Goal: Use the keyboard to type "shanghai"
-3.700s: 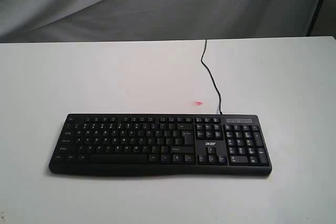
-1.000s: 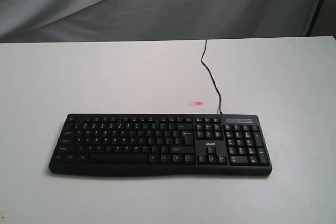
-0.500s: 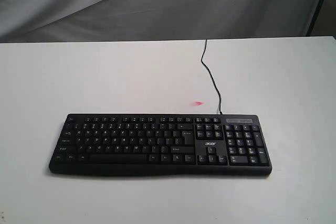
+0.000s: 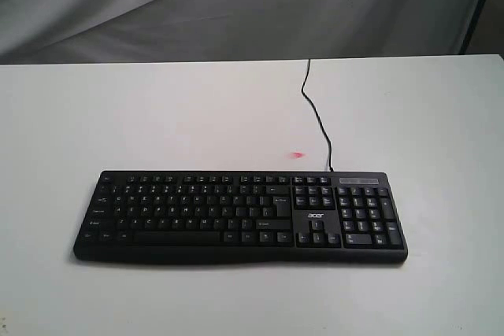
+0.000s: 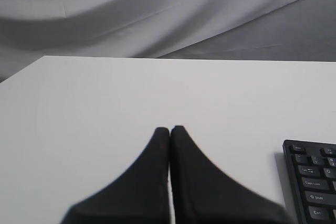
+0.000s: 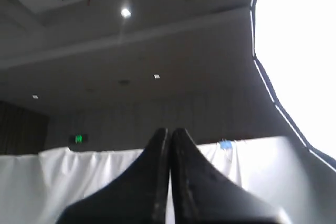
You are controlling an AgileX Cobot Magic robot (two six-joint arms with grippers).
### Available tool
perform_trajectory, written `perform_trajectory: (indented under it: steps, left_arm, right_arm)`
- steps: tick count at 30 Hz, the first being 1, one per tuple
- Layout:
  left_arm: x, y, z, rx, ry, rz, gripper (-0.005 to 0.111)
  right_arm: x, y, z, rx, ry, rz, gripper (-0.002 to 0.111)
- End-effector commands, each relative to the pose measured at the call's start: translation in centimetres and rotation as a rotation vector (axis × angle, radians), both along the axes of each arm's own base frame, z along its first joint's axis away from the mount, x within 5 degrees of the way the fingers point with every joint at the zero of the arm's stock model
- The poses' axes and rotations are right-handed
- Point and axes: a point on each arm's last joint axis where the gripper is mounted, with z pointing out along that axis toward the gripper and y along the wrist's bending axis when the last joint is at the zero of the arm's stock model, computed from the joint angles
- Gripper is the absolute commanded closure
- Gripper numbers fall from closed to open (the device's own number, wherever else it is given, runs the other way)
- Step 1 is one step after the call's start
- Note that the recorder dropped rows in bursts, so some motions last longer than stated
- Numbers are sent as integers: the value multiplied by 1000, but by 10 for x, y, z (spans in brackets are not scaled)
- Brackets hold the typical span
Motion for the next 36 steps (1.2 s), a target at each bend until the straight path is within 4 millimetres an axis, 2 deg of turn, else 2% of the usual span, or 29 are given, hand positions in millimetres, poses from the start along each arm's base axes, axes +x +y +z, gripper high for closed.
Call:
perform_trajectory:
  steps: [1,4,8,11,14,21,27,30,36]
  left_arm:
    - [0,0,-1,-2,-8,-4,106]
    - [0,0,-1,-2,-8,-4,106]
    - [0,0,-1,-2,-8,-4,106]
    - [0,0,-1,-2,-8,-4,106]
    - [0,0,-1,-2,-8,-4,106]
    - [0,0,-1,-2,-8,-4,106]
    - [0,0,-1,-2,-8,-4,106]
    - [0,0,-1,-2,-8,-4,106]
    - [0,0,-1,-2,-8,-4,106]
  right_arm:
    - [33,-3,6,-63,236,-104,108]
    - [52,1,12,-143,327,-117,108]
    - [84,19,12,-314,426,-1,108]
    - [107,34,5,-420,488,129,108]
    - [133,41,-8,-498,566,187,108]
    - [195,53,-56,-675,757,286,108]
    - [247,68,-108,-777,899,446,108]
    - [267,81,-134,-847,960,501,108]
    - [297,125,-183,-990,1018,590,108]
